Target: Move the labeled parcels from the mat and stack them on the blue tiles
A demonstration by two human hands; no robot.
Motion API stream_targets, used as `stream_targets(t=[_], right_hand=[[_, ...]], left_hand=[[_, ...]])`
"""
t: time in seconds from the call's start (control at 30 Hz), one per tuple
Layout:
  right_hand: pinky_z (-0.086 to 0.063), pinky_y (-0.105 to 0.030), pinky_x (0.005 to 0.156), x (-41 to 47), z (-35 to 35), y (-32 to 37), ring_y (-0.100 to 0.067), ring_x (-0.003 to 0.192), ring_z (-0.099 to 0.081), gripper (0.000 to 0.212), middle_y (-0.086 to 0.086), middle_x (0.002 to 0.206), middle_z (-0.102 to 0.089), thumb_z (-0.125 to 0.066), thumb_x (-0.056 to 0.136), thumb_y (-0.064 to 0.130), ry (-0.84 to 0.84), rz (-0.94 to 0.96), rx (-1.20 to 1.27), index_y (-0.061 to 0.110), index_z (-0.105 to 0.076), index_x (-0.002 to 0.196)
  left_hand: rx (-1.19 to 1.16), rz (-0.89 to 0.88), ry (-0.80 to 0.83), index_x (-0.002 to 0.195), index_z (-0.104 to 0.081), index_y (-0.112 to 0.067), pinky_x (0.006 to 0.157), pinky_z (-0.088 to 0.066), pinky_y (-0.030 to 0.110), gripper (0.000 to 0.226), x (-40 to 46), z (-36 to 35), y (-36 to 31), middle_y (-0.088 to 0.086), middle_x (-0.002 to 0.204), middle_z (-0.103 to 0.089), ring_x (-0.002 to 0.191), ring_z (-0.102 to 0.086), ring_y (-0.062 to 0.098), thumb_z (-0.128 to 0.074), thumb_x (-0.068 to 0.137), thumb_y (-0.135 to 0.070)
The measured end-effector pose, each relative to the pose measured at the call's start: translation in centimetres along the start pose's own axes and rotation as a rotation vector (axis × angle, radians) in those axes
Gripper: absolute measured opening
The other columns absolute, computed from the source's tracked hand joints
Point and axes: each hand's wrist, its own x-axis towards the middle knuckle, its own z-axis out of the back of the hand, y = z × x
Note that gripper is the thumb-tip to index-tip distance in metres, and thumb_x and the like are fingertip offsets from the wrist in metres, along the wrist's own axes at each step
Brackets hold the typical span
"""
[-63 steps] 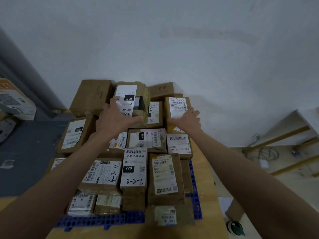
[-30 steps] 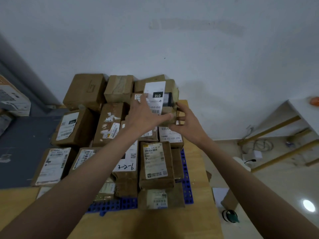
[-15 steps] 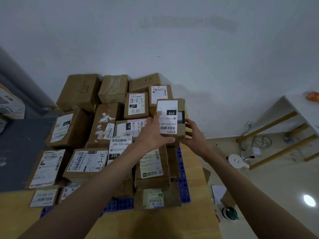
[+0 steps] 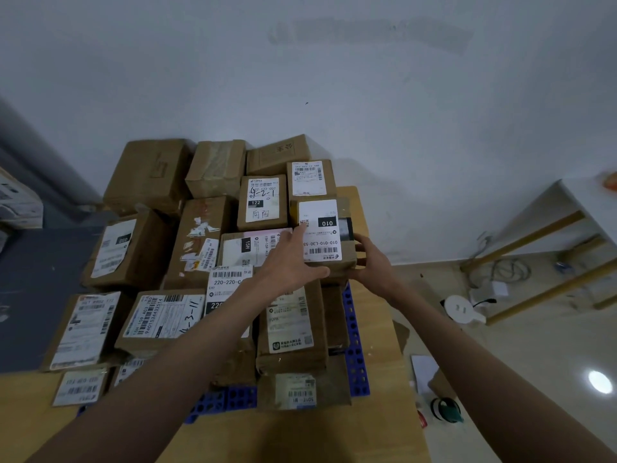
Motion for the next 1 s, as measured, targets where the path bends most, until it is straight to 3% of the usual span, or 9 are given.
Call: stream_targets(t=[0.27, 0.4, 0.67, 0.8, 0.9, 1.0], right_hand=[[-0.047, -0.047, 0.103, 1.3, -0.9, 0.0, -0.026, 0.128, -0.049, 0.084, -0.008, 0.141, -0.049, -0.077, 0.079, 0.014, 0.082, -0.043, -0.080, 0.014, -0.032, 0.150], [-0.047, -0.045, 0.102, 1.9, -1.3, 0.1, -0.025, 0.124, -0.051, 0.071, -0.008, 0.134, -0.056, -0.075, 0.082, 0.016, 0.097, -0.053, -0.149, 0.013, -0.041, 0.144], [-0.050, -0.045, 0.099, 2.2, -1.4, 0.7, -0.028, 0.120, -0.053, 0.078, -0.011, 0.132, -0.054, -0.074, 0.081, 0.010, 0.141, -0.074, -0.241, 0.012, -0.033, 0.148], [-0.050, -0.043, 0.099, 1.8, -1.1, 1.4, -0.029, 0.118, -0.056, 0.072, -0.013, 0.131, -0.056, -0.072, 0.082, 0.010, 0.158, -0.077, -0.262, 0.011, -0.036, 0.145], [-0.046, -0.032, 0.089, 1.2, -0.1, 2.2, -0.030, 0.117, -0.055, 0.067, -0.014, 0.131, -0.056, -0.072, 0.083, 0.015, 0.170, -0.075, -0.299, 0.008, -0.039, 0.140], [-0.042, -0.033, 0.086, 0.3, 1.1, 3.4, -0.034, 0.119, -0.052, 0.063, -0.018, 0.132, -0.053, -0.074, 0.083, 0.021, 0.151, -0.043, -0.388, 0.004, -0.043, 0.136]], left_hand=[[0.067, 0.045, 0.041, 0.154, -0.013, -0.024, 0.096, -0.039, 0.034, 0.097, 1.6, -0.2, 1.6, 0.008, 0.145, -0.033, 0.130, -0.039, 0.025, -0.070, 0.080, -0.049], [0.123, 0.005, 0.006, 0.153, -0.020, -0.020, 0.091, -0.037, 0.029, 0.089, 2.3, -0.3, 2.0, 0.005, 0.143, -0.033, 0.127, -0.042, 0.022, -0.066, 0.083, -0.048], [0.150, -0.025, -0.036, 0.149, -0.030, -0.020, 0.081, -0.038, 0.026, 0.077, 2.6, 0.0, 2.7, 0.001, 0.135, -0.040, 0.117, -0.047, 0.018, -0.067, 0.084, -0.038], [0.135, -0.014, -0.001, 0.150, -0.029, -0.020, 0.086, -0.041, 0.030, 0.082, 2.3, 0.3, 2.5, 0.003, 0.136, -0.042, 0.120, -0.048, 0.021, -0.072, 0.081, -0.034], [0.136, 0.000, 0.026, 0.149, -0.029, -0.021, 0.095, -0.045, 0.039, 0.086, 1.8, 1.2, 1.8, 0.006, 0.137, -0.044, 0.123, -0.046, 0.023, -0.076, 0.078, -0.031], [0.163, -0.025, 0.018, 0.143, -0.039, -0.019, 0.096, -0.045, 0.041, 0.080, 1.0, 2.5, 1.2, 0.006, 0.135, -0.049, 0.123, -0.047, 0.023, -0.080, 0.075, -0.029]])
